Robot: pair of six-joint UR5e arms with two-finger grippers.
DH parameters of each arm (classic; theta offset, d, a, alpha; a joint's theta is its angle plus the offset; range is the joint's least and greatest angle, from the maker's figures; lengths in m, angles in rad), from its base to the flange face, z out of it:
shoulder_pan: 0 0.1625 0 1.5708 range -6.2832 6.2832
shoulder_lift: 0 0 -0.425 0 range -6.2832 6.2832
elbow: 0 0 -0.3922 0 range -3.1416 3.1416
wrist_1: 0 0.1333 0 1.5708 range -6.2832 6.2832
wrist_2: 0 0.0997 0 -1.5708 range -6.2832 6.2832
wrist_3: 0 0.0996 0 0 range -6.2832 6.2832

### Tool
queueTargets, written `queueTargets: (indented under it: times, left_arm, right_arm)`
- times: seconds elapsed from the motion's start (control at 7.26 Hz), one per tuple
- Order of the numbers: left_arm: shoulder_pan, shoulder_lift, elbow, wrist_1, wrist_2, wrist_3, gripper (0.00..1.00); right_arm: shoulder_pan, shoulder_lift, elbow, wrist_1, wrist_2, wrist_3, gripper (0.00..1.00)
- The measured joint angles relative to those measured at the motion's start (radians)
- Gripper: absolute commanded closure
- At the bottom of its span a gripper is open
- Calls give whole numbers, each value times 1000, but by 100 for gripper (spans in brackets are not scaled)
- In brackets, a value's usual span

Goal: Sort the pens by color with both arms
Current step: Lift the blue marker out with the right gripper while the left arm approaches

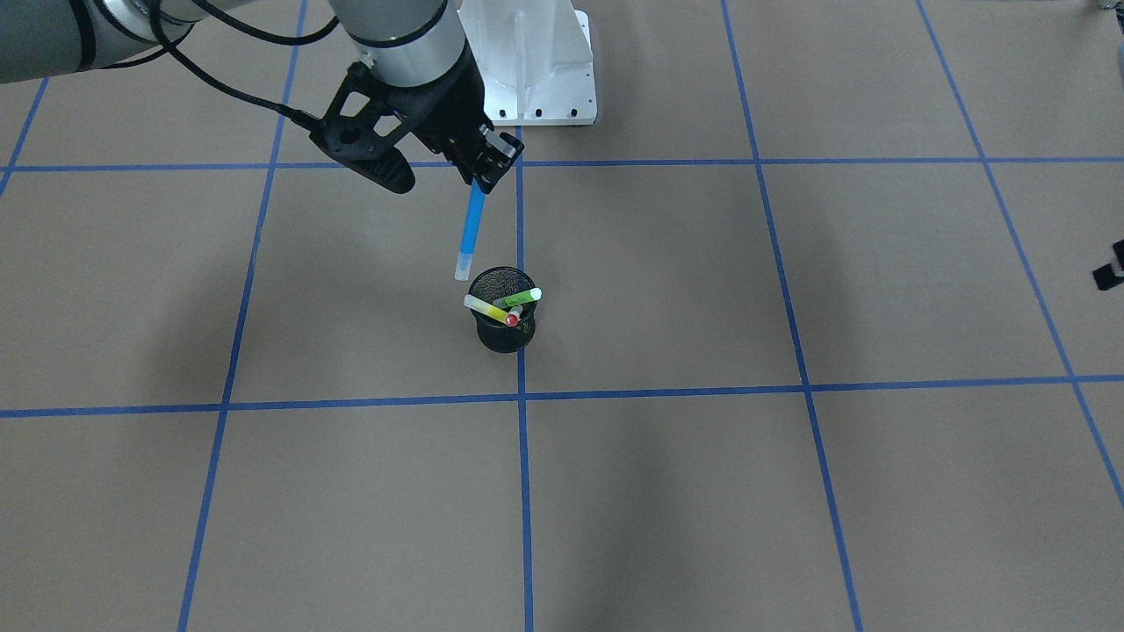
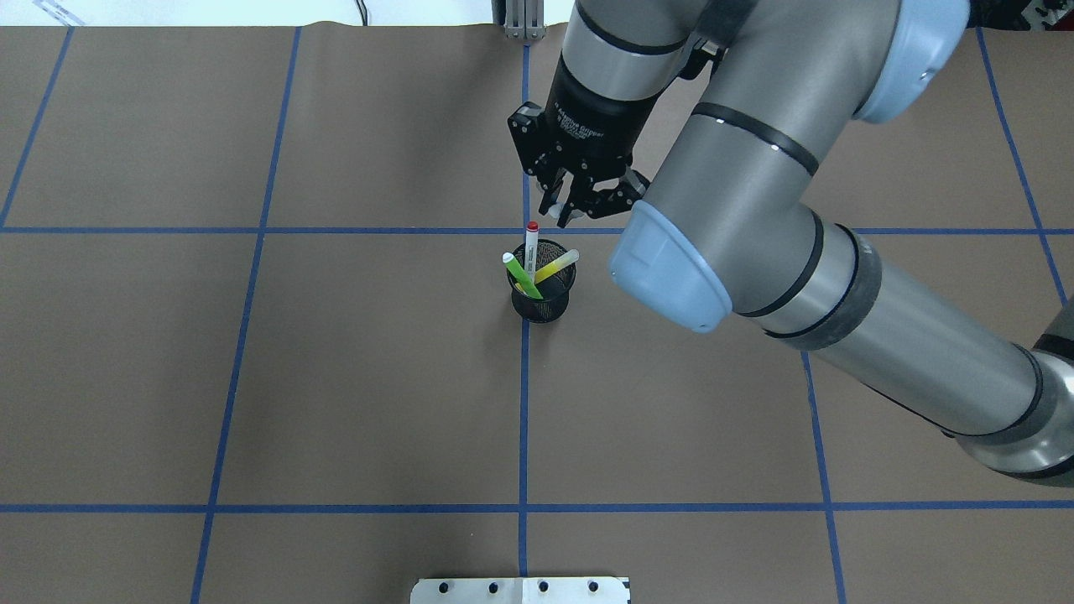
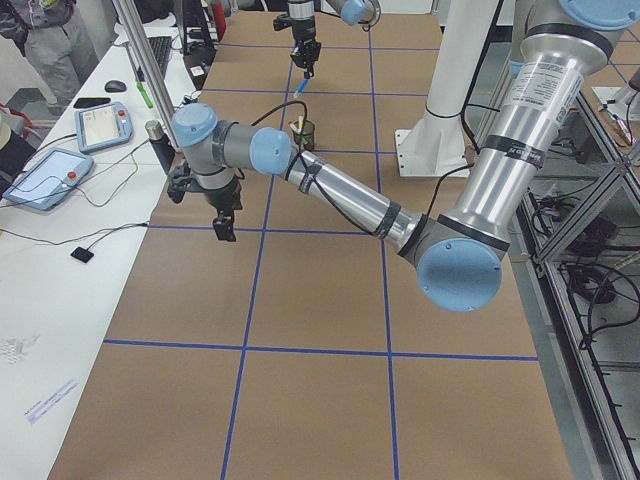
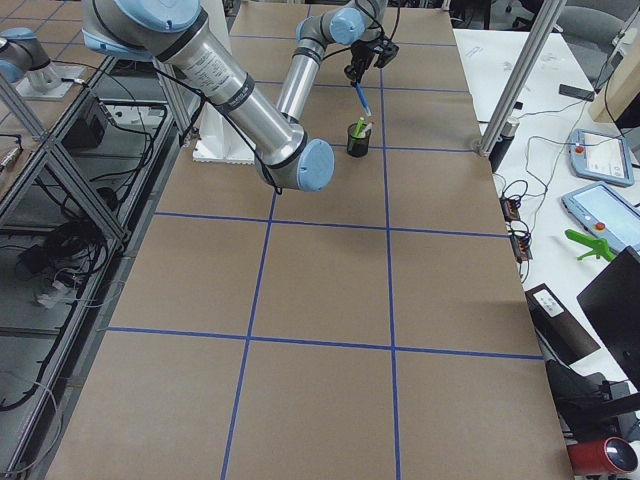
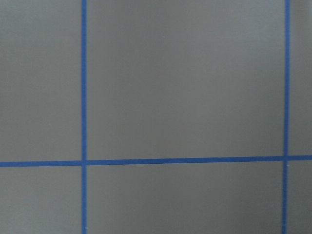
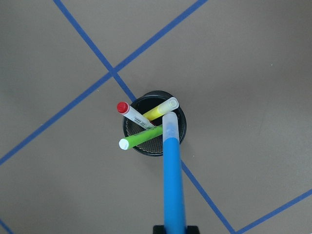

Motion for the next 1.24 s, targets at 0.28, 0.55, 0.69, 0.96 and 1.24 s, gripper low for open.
queueTargets:
  times: [0.28,0.55,0.69,0.96,1.24]
  left_arm:
    - [132,-59,-82,-2,6,-213,0]
    - [260,-95,-110,-194,85,-479,0]
    - [321,-101,-111,-336,143,-629,0]
    - [464,-138,-108,-529,323,-863,0]
    - [638,-190,-85,-642,572,-1010,1]
  right_arm:
    - [54,-11,15,16,-105,-294,77]
    - [79,-49,-10,121,-237,-572,77]
    - [82,-76,-52,240,-276,-630,77]
    - [83,-96,-187,421,-325,-660,77]
    - [80,-101,-324,553,-347,-659,78]
